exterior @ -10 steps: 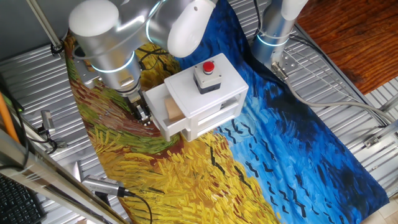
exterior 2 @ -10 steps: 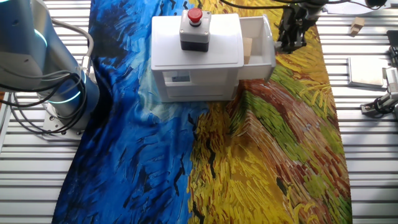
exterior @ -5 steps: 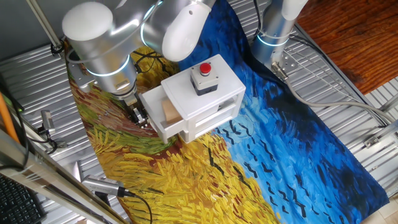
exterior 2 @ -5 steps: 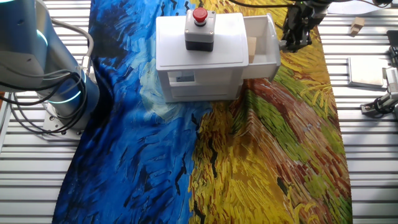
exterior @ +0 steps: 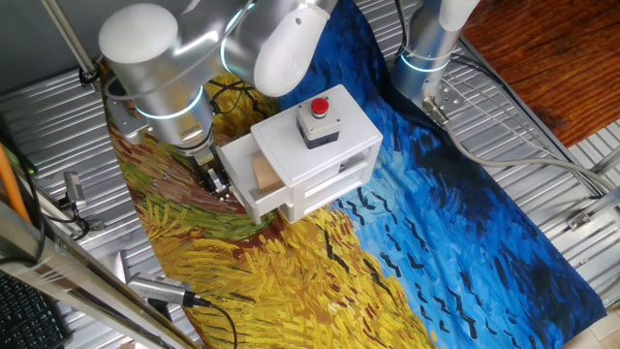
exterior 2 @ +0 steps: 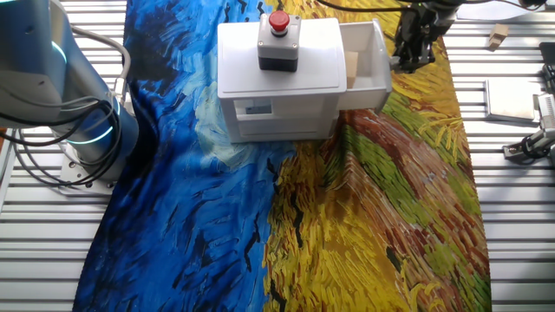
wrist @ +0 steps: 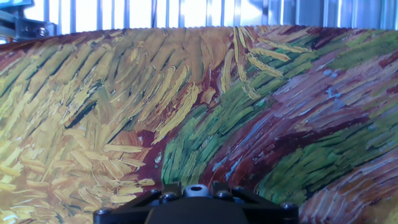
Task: Take something out of a drawer
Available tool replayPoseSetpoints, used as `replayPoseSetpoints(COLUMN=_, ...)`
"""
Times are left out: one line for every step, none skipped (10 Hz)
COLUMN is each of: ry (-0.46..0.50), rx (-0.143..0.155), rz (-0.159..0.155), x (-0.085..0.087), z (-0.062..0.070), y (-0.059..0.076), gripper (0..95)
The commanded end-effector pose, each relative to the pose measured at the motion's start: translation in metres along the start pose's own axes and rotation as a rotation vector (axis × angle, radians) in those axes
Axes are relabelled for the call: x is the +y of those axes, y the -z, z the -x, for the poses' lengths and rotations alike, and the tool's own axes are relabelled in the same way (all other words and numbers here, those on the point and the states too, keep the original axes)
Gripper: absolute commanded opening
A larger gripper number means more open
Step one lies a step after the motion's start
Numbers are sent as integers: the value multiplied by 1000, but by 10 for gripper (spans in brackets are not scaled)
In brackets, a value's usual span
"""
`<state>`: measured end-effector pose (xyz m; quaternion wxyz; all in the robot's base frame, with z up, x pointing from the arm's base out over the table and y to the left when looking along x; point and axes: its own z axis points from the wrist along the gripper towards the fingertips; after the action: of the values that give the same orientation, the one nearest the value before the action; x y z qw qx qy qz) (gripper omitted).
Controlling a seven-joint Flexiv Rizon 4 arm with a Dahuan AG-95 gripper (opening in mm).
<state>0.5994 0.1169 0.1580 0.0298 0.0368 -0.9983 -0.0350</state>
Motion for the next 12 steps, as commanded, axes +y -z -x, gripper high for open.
replayPoseSetpoints(ry=3, rx=-4, rz=0, x=0, z=0, y=0, gripper=0)
replayPoseSetpoints(ry=5, rx=-4, rz=-1, x=0, z=1, y=-1, gripper=0)
replayPoseSetpoints(ry=8, rx=-5, rz=-2, x=0, z=2, y=-1, gripper=0)
replayPoseSetpoints(ry=9, rx=-4, rz=-3, x=0, z=3, y=-1, gripper=0)
replayPoseSetpoints(ry=10, rx=-5, rz=-2, x=0, z=4, y=-1, gripper=0)
replayPoseSetpoints(ry=11, rx=-5, rz=-2, x=-1, z=5, y=-1, gripper=0)
replayPoseSetpoints(ry=14, rx=-4, rz=-1, x=-2, z=7, y=0, gripper=0)
replayPoseSetpoints(ry=14, rx=-4, rz=-1, x=-2, z=7, y=1, gripper=0)
replayPoseSetpoints(ry=14, rx=-3, rz=-1, x=-2, z=7, y=1, gripper=0)
replayPoseSetpoints(ry=14, rx=-4, rz=0, x=-3, z=7, y=0, gripper=0)
replayPoseSetpoints(ry=12, rx=-4, rz=0, x=-3, z=7, y=0, gripper=0)
replayPoseSetpoints(ry=9, rx=-4, rz=-1, x=-2, z=7, y=0, gripper=0)
